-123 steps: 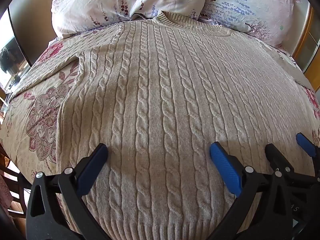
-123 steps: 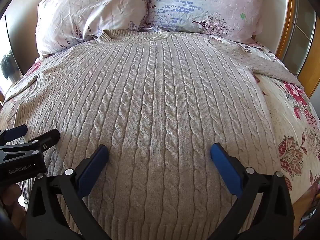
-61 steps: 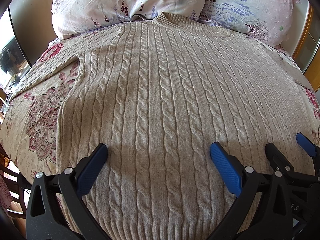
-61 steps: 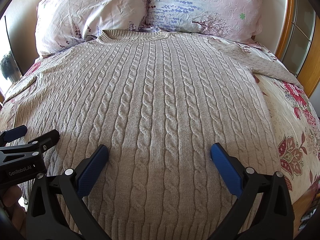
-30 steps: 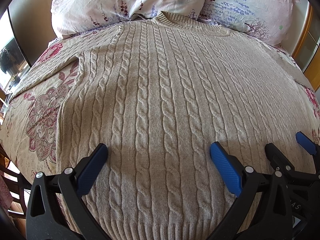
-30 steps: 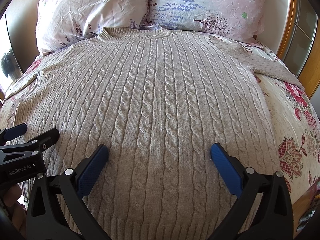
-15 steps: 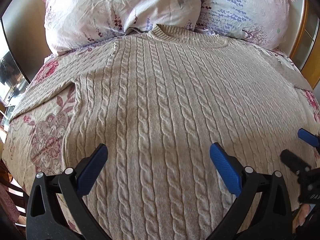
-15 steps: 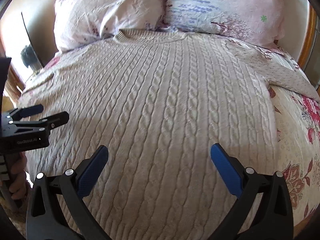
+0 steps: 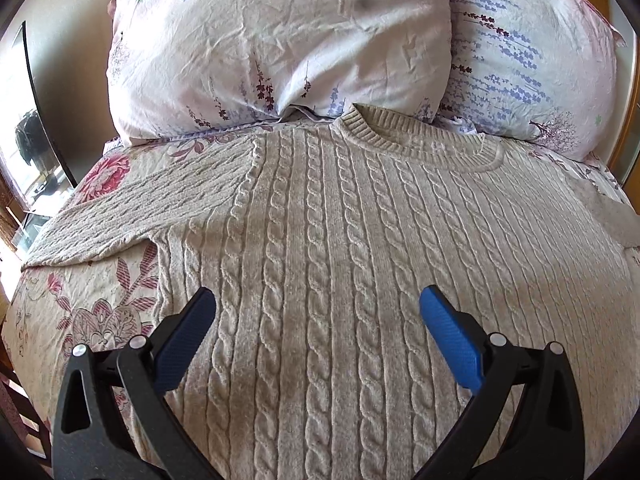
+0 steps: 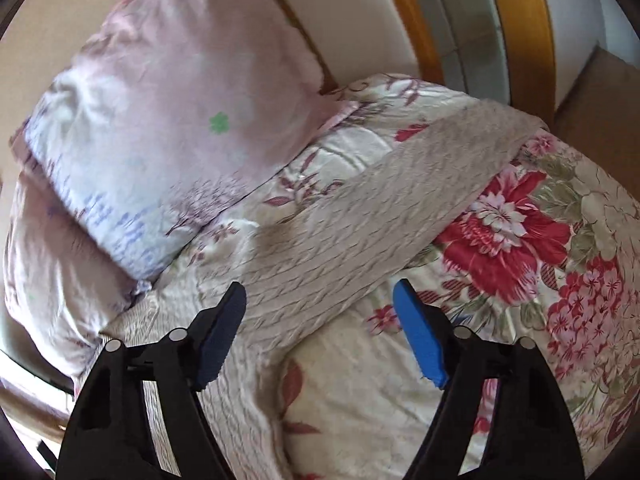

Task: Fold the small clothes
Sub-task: 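Move the right tool to the sweater sleeve cuff and grasp it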

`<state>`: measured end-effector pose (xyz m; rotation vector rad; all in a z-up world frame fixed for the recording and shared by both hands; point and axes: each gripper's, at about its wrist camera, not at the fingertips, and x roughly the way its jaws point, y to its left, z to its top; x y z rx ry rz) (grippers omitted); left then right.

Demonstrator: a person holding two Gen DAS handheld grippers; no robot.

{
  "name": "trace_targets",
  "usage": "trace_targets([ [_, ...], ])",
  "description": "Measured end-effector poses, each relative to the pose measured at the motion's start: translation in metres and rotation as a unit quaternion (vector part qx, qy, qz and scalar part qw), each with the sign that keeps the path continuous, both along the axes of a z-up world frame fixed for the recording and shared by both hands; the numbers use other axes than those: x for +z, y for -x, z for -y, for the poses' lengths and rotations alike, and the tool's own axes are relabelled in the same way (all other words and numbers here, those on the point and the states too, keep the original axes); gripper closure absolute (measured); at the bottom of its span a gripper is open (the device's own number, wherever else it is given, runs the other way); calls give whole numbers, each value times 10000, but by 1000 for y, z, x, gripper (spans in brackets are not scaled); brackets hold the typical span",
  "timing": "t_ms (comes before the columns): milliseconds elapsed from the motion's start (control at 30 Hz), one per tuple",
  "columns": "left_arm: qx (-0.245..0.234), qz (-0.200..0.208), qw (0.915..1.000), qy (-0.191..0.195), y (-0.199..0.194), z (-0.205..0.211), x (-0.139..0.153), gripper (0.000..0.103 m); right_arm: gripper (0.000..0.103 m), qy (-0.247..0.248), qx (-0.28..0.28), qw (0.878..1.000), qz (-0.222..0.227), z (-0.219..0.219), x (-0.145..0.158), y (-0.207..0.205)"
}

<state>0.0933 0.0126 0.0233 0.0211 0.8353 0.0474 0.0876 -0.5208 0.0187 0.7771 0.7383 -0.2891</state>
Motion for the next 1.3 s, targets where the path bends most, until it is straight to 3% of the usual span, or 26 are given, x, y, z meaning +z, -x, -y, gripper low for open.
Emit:
trace_targets([
  [167, 1, -364, 9988, 316, -9, -8, -13, 2, 45, -632, -679, 9953, -276, 39, -31, -8],
  [433, 24, -356, 9970, 688, -8, -16, -14, 2, 62, -1054, -991, 9895, 42, 58, -45, -10],
  [733, -39, -412, 9962, 766, -10, -17, -15, 2, 64, -1489, -1407, 9771, 570, 69, -56, -5],
  [800, -43, -405, 9957, 834, -10, -19, -15, 2, 71, -1645, -1517, 9728, 607, 73, -60, -4],
  [867, -45, -386, 9952, 899, -9, -20, -14, 2, 89, -1755, -1588, 9702, 527, 78, -65, -6],
  [967, -51, -350, 9943, 1009, -8, -22, -14, 2, 93, -1360, -1391, 9796, 497, 74, -55, -11],
  [1067, -51, -333, 9933, 1105, -8, -24, -14, 2, 93, -938, -1042, 9864, 860, 56, -24, -17],
  [1200, -49, -304, 9926, 1171, -7, -26, -13, 2, 93, -539, -191, 9863, 1547, 11, 28, -28],
  [1300, -51, -296, 9924, 1194, -7, -26, -13, 2, 94, -484, 620, 9785, 1905, -41, 54, -38],
])
